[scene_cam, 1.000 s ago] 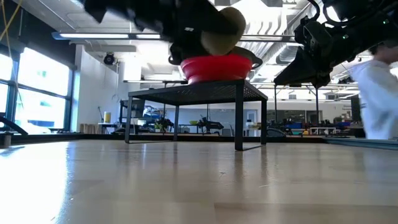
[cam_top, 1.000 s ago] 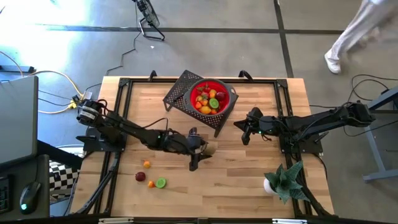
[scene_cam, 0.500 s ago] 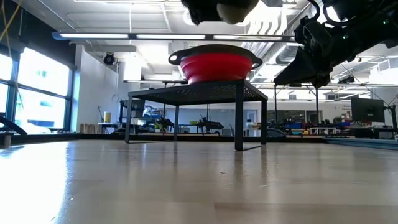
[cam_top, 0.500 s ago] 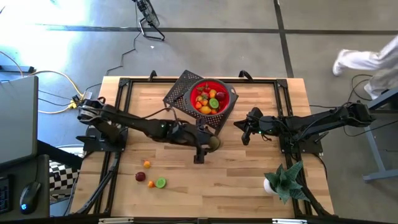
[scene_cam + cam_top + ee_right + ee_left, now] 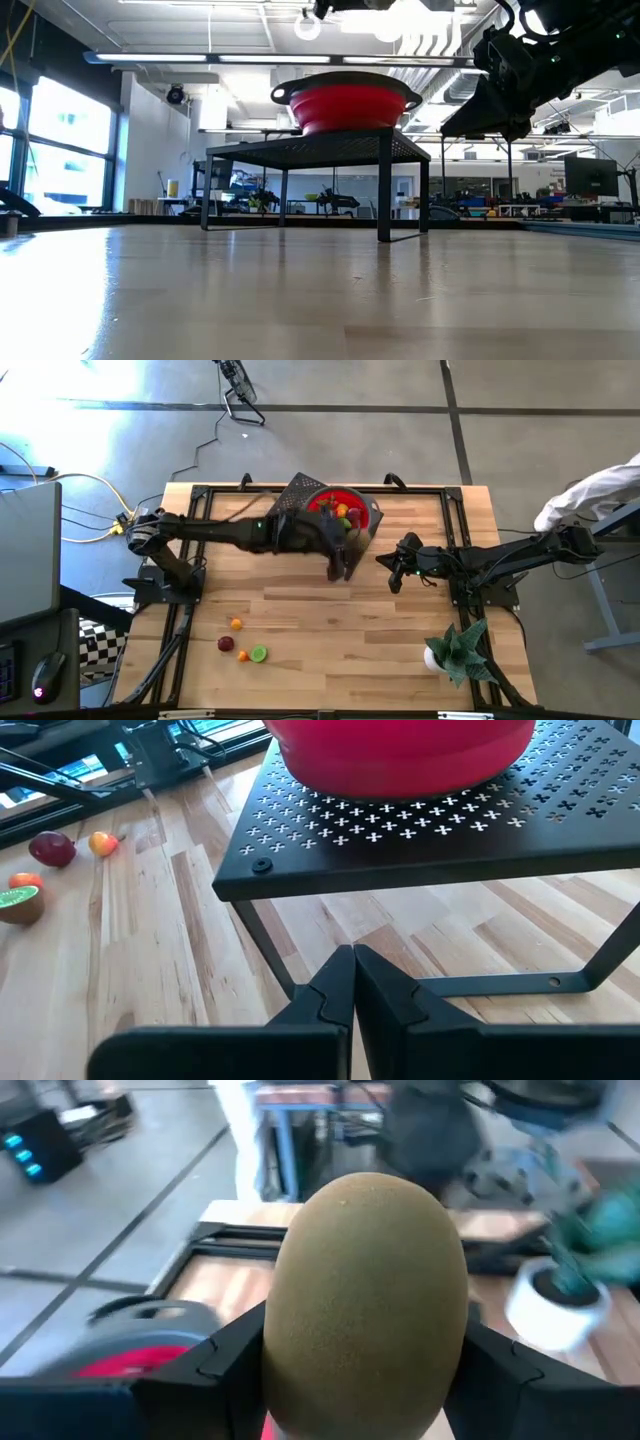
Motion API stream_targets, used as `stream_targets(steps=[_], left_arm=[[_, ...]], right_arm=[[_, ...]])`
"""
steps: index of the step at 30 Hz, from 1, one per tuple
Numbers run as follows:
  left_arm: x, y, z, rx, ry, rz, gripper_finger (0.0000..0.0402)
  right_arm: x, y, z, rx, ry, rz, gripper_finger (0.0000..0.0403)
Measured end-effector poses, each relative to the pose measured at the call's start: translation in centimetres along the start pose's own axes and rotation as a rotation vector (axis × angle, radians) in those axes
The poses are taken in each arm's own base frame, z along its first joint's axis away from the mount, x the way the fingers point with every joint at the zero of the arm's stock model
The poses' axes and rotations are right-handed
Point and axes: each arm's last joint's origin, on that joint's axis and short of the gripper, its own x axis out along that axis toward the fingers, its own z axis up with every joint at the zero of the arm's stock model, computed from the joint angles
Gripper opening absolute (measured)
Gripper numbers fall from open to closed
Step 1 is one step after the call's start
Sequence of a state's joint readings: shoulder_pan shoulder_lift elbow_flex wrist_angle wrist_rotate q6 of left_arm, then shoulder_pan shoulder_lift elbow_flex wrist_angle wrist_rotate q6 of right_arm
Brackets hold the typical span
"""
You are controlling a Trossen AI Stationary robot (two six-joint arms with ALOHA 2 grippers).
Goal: Pick & Place Fruit
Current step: Put the kiwi into the strainer bowl on the shelf
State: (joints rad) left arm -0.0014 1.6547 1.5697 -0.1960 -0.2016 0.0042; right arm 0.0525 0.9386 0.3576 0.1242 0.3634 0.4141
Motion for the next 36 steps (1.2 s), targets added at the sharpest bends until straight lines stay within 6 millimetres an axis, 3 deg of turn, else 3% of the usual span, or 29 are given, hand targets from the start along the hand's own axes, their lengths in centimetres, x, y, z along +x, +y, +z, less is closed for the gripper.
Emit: stream_targets(steps=[9, 17, 26, 36], left_arm=[[0.2, 6.4, 0.5, -0.175, 0.015, 0.163, 0.0219], [0.8, 10.7, -1.0, -0.361, 0.083, 0.26, 0.0219], [3.6, 11.0, -2.3, -0.414, 0.067, 0.173, 0.0219], [3.6, 11.3, -3.0, -0.454, 0.11, 0.275, 0.0219]], right_arm=[[0.0, 0.0, 0.0, -0.001, 0.0, 0.0, 0.0002], [0.0, 0.0, 0.0, -0.003, 0.0, 0.0, 0.0002], [0.0, 0.0, 0.0, -0.024, 0.004, -0.003, 0.0003], [0.0, 0.0, -0.1, -0.029, 0.007, -0.004, 0.0003]])
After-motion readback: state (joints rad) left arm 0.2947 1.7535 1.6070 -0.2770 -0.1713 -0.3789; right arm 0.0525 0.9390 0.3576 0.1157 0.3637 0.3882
